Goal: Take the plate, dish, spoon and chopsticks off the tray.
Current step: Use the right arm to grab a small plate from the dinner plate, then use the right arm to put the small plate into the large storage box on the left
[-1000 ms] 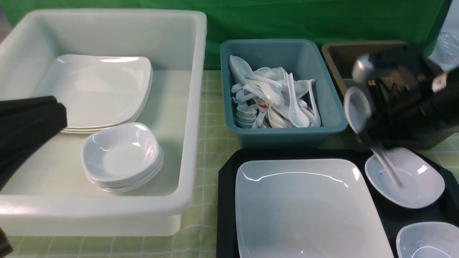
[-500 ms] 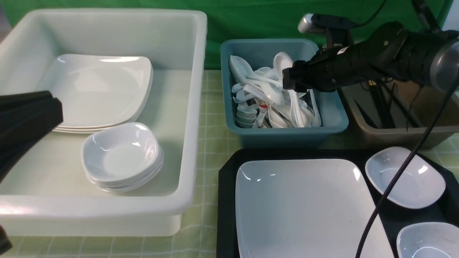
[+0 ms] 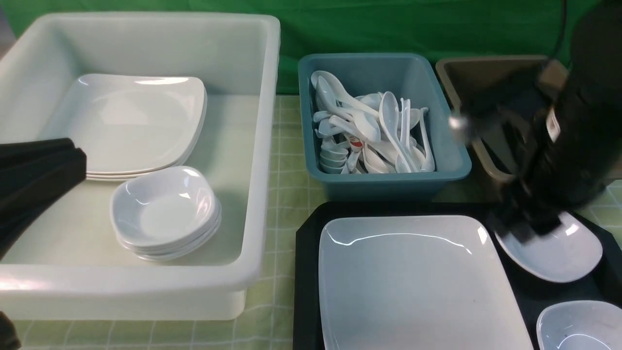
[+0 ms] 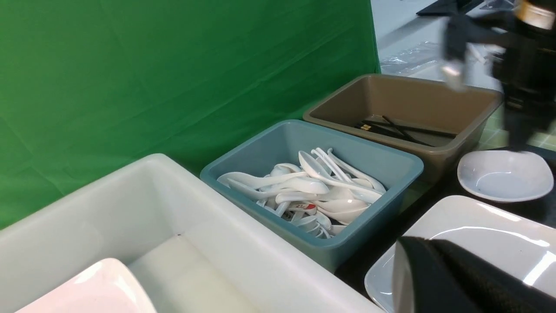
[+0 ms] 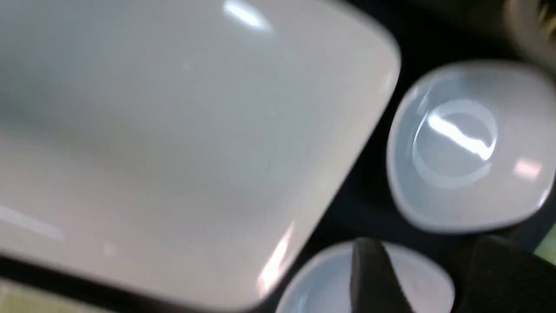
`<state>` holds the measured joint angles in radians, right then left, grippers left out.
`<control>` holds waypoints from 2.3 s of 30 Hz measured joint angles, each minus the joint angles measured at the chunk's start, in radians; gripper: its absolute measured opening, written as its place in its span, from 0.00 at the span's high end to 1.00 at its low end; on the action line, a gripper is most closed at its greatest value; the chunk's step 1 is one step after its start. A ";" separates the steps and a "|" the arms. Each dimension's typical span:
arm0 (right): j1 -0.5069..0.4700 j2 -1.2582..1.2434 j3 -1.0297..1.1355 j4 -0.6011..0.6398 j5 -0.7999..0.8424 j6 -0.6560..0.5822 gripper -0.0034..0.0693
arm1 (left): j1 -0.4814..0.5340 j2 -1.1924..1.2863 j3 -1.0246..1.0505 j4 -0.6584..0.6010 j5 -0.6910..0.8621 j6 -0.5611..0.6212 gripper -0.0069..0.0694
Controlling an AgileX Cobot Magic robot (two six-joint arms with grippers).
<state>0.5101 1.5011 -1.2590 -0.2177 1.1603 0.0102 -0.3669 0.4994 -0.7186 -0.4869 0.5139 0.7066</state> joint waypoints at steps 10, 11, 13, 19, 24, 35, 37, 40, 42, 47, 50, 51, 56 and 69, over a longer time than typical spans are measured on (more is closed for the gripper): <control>0.060 -0.126 0.540 -0.032 -0.212 0.151 0.24 | 0.000 0.000 0.000 -0.003 0.000 -0.002 0.88; 0.060 -0.114 0.558 -0.033 -0.240 0.161 0.23 | 0.000 0.000 0.000 -0.003 0.000 -0.003 0.88; 0.060 -0.084 0.580 -0.034 -0.287 0.166 0.24 | 0.000 0.000 0.000 -0.005 0.002 -0.003 0.88; 0.061 0.008 0.589 -0.059 -0.330 0.173 0.33 | 0.000 0.000 0.000 -0.007 0.007 -0.003 0.88; 0.061 0.035 0.589 -0.065 -0.342 0.177 0.45 | 0.000 0.000 0.000 -0.007 0.008 -0.003 0.88; 0.061 0.036 0.589 -0.075 -0.352 0.179 0.64 | 0.000 0.000 0.000 -0.007 0.020 -0.004 0.88; 0.061 0.036 0.589 -0.080 -0.336 0.179 0.69 | 0.000 0.000 0.000 -0.007 0.024 -0.004 0.88; 0.062 0.031 0.587 -0.087 -0.316 0.179 0.71 | 0.000 0.000 0.000 -0.007 0.024 -0.004 0.88; 0.062 0.016 0.585 -0.087 -0.304 0.178 0.72 | 0.000 0.000 0.000 -0.007 0.025 -0.004 0.88; 0.098 -0.102 0.511 -0.071 -0.148 0.177 0.86 | 0.000 0.000 0.000 -0.004 0.035 -0.004 0.88; 0.140 -0.176 0.422 -0.049 -0.037 0.195 0.87 | 0.000 0.000 0.000 0.000 0.039 -0.004 0.88; 0.144 -0.182 0.413 -0.048 -0.030 0.197 0.87 | 0.000 0.000 0.000 0.001 0.039 -0.004 0.88; 0.312 -0.222 0.087 -0.036 0.003 0.199 0.87 | 0.000 -0.007 -0.023 0.113 0.049 -0.128 0.88; 0.630 0.380 -0.659 -0.019 -0.315 -0.388 0.87 | 0.000 -0.224 -0.113 0.687 0.282 -0.696 0.88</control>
<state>1.1405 1.8813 -1.9177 -0.2371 0.8451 -0.3779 -0.3669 0.2751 -0.8312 0.2000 0.7956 0.0104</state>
